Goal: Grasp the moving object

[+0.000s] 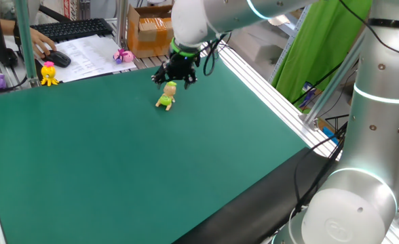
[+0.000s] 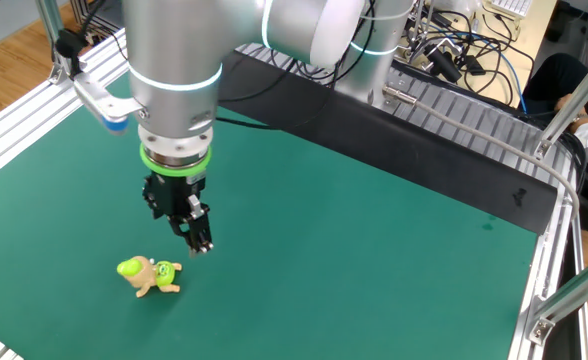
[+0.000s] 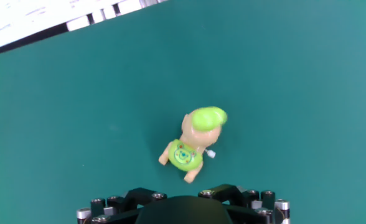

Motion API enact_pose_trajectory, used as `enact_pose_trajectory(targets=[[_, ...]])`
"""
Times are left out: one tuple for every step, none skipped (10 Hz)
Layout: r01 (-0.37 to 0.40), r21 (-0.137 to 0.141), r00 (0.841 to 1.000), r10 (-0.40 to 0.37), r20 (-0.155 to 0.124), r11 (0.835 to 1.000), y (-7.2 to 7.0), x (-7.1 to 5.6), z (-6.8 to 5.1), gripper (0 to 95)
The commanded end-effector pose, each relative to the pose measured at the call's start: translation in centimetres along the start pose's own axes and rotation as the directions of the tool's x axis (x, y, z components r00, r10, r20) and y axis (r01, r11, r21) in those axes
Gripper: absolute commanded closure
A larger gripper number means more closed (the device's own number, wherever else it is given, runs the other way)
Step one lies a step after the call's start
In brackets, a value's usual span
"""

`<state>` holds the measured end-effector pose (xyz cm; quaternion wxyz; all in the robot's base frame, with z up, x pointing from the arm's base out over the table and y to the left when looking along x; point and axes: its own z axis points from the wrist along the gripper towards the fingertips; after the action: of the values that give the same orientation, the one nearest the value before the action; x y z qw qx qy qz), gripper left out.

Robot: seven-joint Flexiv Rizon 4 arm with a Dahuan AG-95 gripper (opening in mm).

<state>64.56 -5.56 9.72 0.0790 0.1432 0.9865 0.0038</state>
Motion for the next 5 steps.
enact_pose_trajectory(targets=[[0.025, -0.004, 1.0, -0.025, 0.008, 1.0, -0.05, 0.05, 0.2, 0.0], [0.032, -0.005, 0.999, -0.032, 0.006, 0.999, -0.05, 0.05, 0.2, 0.0], [0.038, -0.005, 0.999, -0.038, 0.007, 0.999, -0.05, 0.05, 0.2, 0.0], [0.059, -0.011, 0.998, -0.059, 0.003, 0.998, -0.05, 0.05, 0.2, 0.0], [0.095, -0.029, 0.995, -0.095, -0.008, 0.995, -0.05, 0.05, 0.2, 0.0]])
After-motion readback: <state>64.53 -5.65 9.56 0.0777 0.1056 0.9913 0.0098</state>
